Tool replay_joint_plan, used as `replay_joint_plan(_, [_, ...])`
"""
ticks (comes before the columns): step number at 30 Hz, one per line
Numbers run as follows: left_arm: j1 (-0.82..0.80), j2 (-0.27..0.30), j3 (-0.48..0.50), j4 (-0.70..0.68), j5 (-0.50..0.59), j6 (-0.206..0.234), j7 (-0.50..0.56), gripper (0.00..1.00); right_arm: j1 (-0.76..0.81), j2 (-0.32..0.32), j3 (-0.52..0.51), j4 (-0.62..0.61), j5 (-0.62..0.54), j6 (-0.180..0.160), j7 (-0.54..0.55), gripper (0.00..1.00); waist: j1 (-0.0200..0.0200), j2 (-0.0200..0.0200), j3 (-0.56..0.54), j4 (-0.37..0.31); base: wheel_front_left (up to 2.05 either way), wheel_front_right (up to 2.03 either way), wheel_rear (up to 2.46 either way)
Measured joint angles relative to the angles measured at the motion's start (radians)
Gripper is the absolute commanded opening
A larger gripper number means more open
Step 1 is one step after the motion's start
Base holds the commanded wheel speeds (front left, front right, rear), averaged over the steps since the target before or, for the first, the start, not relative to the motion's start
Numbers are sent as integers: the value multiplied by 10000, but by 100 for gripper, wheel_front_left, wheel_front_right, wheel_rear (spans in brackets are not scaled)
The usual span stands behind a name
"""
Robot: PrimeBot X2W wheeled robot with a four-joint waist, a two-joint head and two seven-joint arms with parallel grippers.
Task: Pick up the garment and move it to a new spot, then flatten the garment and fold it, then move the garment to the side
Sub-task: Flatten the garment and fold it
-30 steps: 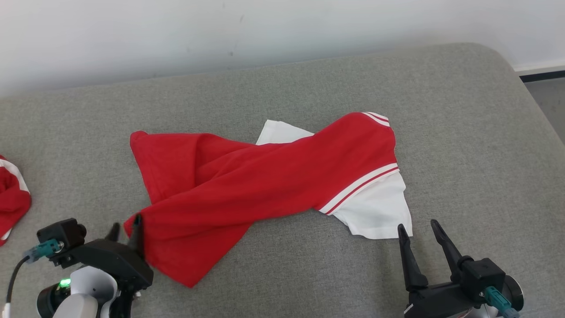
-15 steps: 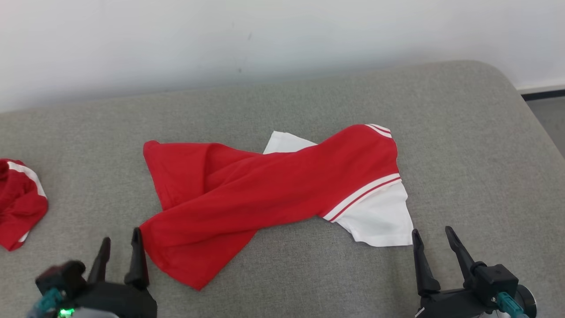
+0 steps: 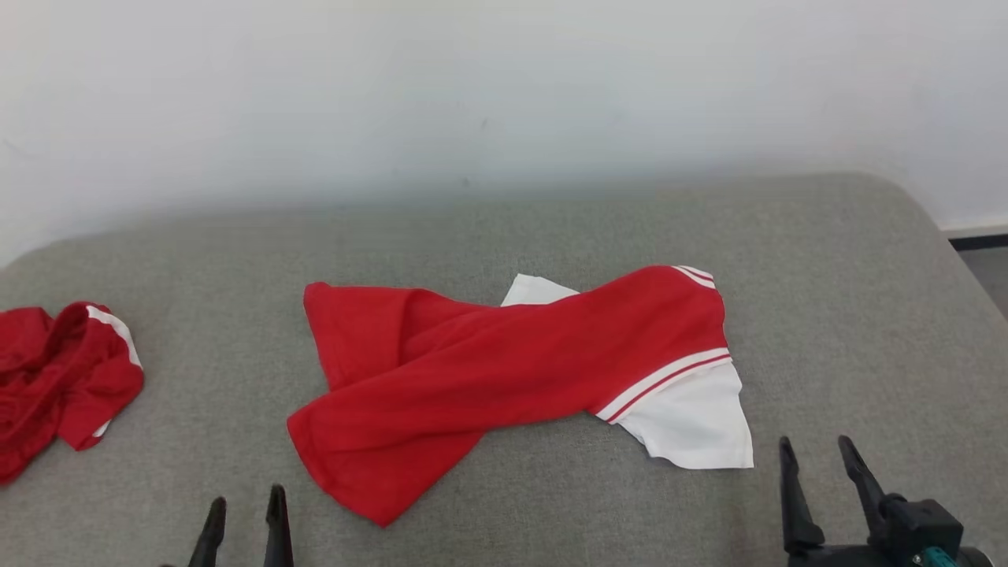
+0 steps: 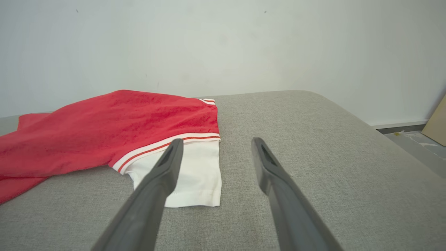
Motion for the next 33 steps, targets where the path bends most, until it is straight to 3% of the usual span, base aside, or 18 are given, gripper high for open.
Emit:
replay_joint_plan(12, [925, -577, 817, -537, 1390, -704, -8, 100, 114, -27, -709, 418, -244, 0, 96, 100, 0, 0, -696, 150, 0, 0, 0])
replay_joint_plan(33, [1355, -821, 1417, -464, 1975, -1066, -10, 100, -38, -194, -347, 663, -215, 0, -2, 100, 1, 0, -865, 40, 0, 0, 0])
